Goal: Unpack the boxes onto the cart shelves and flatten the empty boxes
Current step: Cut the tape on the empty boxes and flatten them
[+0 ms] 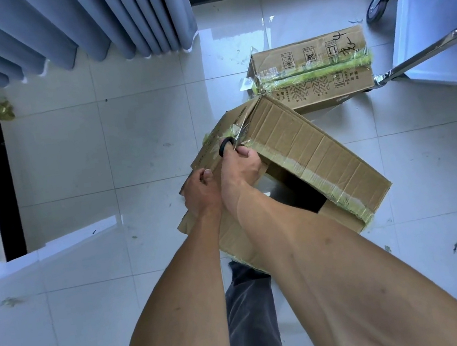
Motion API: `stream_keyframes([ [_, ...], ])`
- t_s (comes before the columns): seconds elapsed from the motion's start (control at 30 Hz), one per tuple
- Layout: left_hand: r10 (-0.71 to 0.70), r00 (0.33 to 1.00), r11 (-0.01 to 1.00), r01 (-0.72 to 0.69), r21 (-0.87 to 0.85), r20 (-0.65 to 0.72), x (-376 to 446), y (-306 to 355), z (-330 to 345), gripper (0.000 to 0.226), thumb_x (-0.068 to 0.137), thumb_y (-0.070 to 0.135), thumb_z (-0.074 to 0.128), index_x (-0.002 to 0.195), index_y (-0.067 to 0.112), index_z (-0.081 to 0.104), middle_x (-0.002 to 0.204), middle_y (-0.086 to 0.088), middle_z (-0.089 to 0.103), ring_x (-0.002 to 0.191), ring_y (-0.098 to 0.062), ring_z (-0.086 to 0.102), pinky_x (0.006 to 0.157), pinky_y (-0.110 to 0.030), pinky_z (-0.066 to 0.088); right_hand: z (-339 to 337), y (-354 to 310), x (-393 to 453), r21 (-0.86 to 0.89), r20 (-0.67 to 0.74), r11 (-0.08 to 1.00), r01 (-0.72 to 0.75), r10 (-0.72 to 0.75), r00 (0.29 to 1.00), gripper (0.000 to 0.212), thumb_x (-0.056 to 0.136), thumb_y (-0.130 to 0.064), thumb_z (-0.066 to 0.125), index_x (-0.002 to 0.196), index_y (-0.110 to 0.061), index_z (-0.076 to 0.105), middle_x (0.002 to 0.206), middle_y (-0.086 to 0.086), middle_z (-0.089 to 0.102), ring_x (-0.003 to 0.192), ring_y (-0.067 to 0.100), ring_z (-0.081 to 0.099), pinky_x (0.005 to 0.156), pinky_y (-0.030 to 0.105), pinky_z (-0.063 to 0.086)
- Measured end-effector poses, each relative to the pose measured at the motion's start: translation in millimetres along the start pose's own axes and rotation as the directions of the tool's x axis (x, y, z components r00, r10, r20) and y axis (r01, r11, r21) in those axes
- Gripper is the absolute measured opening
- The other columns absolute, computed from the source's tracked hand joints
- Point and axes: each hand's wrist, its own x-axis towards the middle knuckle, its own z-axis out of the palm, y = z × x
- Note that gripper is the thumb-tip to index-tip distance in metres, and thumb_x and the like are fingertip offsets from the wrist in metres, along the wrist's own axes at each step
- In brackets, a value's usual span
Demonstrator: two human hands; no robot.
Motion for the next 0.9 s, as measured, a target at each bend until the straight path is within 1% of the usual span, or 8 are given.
stream_keyframes([
  [0.1,-0.014,1.000,0.992,0.015,0.124,-0.011,2.0,6.8,-3.3,0.026,0.100,0.026,0.049,0.117,0.019,0.066,0.120,-0.006,0.065,0.112,-0.027,0.057,0.095,-0.041,0.048,1.0,-15.4,-10.6,-0.097,0.013,0.956,0.277,-0.277,0.961,0.035,0.082,-0.041,0.069,0.104,-0.019,0.054,0.078,-0.009,0.051,0.070,0.006,0.051,0.054,0.017,0.039],
  [0.2,0.040,0.986,0.971,0.000,0.240,-0.160,-7.2,15.2,-0.9,0.028,0.093,0.016,0.053,0.120,0.016,0.062,0.124,-0.010,0.052,0.115,-0.028,0.046,0.092,-0.035,0.039,-11.0,-34.9,-4.9,-0.293,0.059,0.841,0.456,-0.460,0.886,0.035,0.084,-0.038,0.066,0.107,-0.021,0.045,0.091,0.005,0.060,0.084,0.021,0.057,0.071,0.035,0.045],
  [0.33,0.212,0.960,0.960,-0.171,0.220,-0.181,-31.8,39.1,17.5,0.038,0.081,0.003,0.049,0.115,0.014,0.062,0.114,-0.008,0.054,0.105,-0.026,0.051,0.078,-0.032,0.040,-51.1,-46.7,28.4,-0.444,-0.110,0.836,0.322,-0.408,0.906,0.039,0.089,-0.034,0.065,0.117,-0.016,0.045,0.116,0.008,0.060,0.102,0.027,0.058,0.084,0.041,0.047],
  [0.43,0.209,0.972,0.976,-0.201,0.083,-0.111,-62.9,51.5,42.9,0.033,0.083,0.004,0.047,0.109,0.012,0.065,0.106,-0.008,0.062,0.091,-0.027,0.059,0.073,-0.033,0.047,-99.5,-37.1,49.0,-0.470,-0.231,0.852,0.229,-0.369,0.900,0.040,0.089,-0.035,0.063,0.120,-0.015,0.048,0.121,0.012,0.058,0.108,0.031,0.056,0.087,0.039,0.045],
  [0.57,-0.158,0.982,0.987,0.157,0.024,0.107,-109.9,59.9,105.1,0.032,0.087,0.020,0.052,0.114,0.008,0.066,0.116,-0.015,0.067,0.106,-0.034,0.062,0.083,-0.033,0.048,-171.4,-26.4,83.2,-0.457,-0.358,0.885,0.086,-0.272,0.893,0.040,0.090,-0.031,0.060,0.123,-0.011,0.049,0.125,0.017,0.057,0.114,0.035,0.055,0.091,0.040,0.042],
  [0.7,-0.481,0.791,0.779,0.583,-0.230,0.377,-150.6,64.8,174.4,0.053,0.086,0.029,0.063,0.130,0.002,0.052,0.129,-0.020,0.059,0.116,-0.036,0.058,0.098,-0.038,0.047,-238.3,-16.8,118.2,-0.503,-0.322,0.864,0.014,-0.202,0.925,0.041,0.090,-0.030,0.061,0.123,-0.011,0.049,0.126,0.018,0.056,0.115,0.036,0.054,0.091,0.040,0.041],
  [0.8,-0.457,0.771,0.691,0.622,-0.369,0.442,-168.5,76.3,219.0,0.049,0.085,0.031,0.071,0.121,0.000,0.056,0.120,-0.016,0.064,0.106,-0.032,0.064,0.095,-0.036,0.049,-291.0,-15.1,147.7,-0.560,-0.294,0.828,0.010,-0.209,0.933,0.039,0.088,-0.029,0.062,0.120,-0.012,0.050,0.123,0.018,0.058,0.113,0.037,0.055,0.087,0.040,0.041],
  [0.9,-0.449,0.857,0.774,0.514,-0.369,0.253,-173.4,92.6,246.2,0.057,0.077,0.037,0.073,0.120,0.002,0.060,0.122,-0.018,0.063,0.109,-0.034,0.061,0.093,-0.031,0.047,-334.7,-10.1,166.5,-0.703,-0.203,0.711,0.013,-0.219,0.954,0.037,0.087,-0.029,0.065,0.117,-0.014,0.048,0.118,0.015,0.057,0.109,0.037,0.056,0.084,0.042,0.041],
])
